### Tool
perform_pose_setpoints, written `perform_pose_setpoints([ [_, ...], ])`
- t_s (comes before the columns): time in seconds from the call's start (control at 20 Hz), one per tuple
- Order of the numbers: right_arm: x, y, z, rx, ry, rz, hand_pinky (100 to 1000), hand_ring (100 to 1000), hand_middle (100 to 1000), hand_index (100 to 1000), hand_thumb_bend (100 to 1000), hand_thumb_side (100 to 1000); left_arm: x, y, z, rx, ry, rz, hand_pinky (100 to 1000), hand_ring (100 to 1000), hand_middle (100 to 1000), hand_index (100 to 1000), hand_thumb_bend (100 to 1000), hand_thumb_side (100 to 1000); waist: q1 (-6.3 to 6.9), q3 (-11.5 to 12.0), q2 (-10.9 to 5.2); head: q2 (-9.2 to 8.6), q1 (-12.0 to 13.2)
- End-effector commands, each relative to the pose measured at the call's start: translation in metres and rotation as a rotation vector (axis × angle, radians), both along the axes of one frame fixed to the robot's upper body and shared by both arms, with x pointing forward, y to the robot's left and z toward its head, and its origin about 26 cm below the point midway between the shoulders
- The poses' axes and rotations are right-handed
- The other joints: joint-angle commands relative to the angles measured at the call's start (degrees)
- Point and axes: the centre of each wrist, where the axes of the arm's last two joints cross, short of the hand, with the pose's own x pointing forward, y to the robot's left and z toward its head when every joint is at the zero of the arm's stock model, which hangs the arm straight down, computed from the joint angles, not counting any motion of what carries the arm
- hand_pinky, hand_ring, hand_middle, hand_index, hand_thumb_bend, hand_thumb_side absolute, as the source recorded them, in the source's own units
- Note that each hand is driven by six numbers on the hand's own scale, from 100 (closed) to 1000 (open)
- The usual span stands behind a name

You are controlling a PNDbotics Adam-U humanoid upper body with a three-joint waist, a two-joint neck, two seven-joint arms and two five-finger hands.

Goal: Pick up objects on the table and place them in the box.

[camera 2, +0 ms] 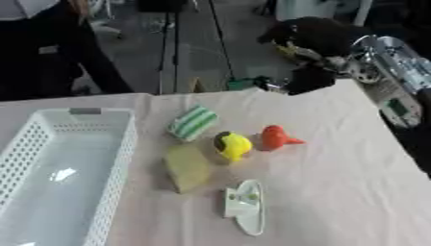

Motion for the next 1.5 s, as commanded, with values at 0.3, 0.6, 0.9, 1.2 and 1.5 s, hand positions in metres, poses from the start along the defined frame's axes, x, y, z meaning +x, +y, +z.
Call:
perform_pose_setpoints([
  [0.3,0.006,-0.018,-0.01,-0.066,0.086,-0.07,978,1000,944,1000,604,967,-0.002,0.001,0.003,0.011,-0.011,0.0,1000,987,925,970,100,1000,-0.01,0.1,-0.64,-0.48,-0.1],
  [0.6,0.01,-0.033,-0.03,-0.093,0.143,-0.133,970,998,929,1000,601,940,-0.002,0.0,0.0,0.006,0.003,-0.002,1000,982,912,958,100,1000,-0.02,0.1,-0.37,-1.18,-0.4],
  [0.9,0.016,-0.042,-0.042,-0.096,0.167,-0.161,973,1000,942,1000,630,921,-0.002,-0.001,-0.002,0.003,0.006,-0.008,1000,981,908,954,100,1000,0.09,0.2,-0.07,-1.05,-0.4],
  [1.2,0.019,-0.043,-0.05,-0.114,0.195,-0.171,975,1000,941,1000,697,869,-0.001,-0.001,-0.004,-0.004,0.011,-0.011,1000,979,902,949,100,1000,0.21,0.4,0.15,-0.2,-0.2],
  [1.5,0.022,-0.042,-0.056,-0.127,0.228,-0.174,972,1000,932,1000,692,882,-0.001,-0.002,-0.005,-0.008,0.013,-0.015,1000,977,899,945,100,1000,0.16,0.7,0.31,0.2,-0.1],
])
